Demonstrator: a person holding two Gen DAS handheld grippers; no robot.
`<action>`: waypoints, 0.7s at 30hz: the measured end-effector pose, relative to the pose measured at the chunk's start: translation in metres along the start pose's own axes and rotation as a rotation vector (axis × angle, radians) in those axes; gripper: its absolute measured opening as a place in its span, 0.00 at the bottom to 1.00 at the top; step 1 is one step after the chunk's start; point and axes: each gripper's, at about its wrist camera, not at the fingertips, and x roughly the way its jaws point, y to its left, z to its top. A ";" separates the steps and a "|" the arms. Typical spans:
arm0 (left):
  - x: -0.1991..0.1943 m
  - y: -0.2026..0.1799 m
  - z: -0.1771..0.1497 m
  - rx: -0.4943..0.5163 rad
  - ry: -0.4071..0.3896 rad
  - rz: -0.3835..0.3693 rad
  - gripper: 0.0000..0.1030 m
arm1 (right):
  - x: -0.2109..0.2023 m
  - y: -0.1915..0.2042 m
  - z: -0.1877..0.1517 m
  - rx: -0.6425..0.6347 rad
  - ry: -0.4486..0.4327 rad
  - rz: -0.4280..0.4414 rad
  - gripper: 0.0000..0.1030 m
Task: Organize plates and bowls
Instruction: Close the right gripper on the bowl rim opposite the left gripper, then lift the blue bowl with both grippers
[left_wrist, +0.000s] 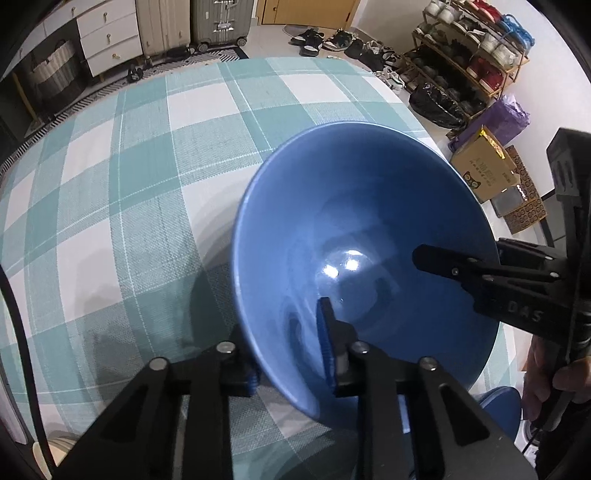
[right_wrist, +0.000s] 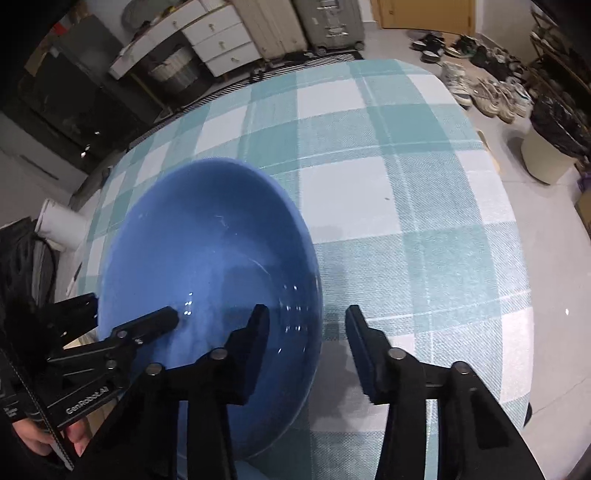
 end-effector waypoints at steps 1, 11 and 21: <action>0.001 0.001 0.000 -0.006 0.005 -0.007 0.21 | 0.002 0.001 0.000 -0.009 0.011 -0.004 0.28; -0.003 -0.002 -0.002 -0.008 0.016 -0.007 0.18 | 0.001 0.004 0.001 -0.014 0.014 0.018 0.18; -0.016 -0.004 0.006 -0.009 -0.002 0.011 0.18 | -0.014 0.007 0.002 -0.009 -0.023 0.029 0.18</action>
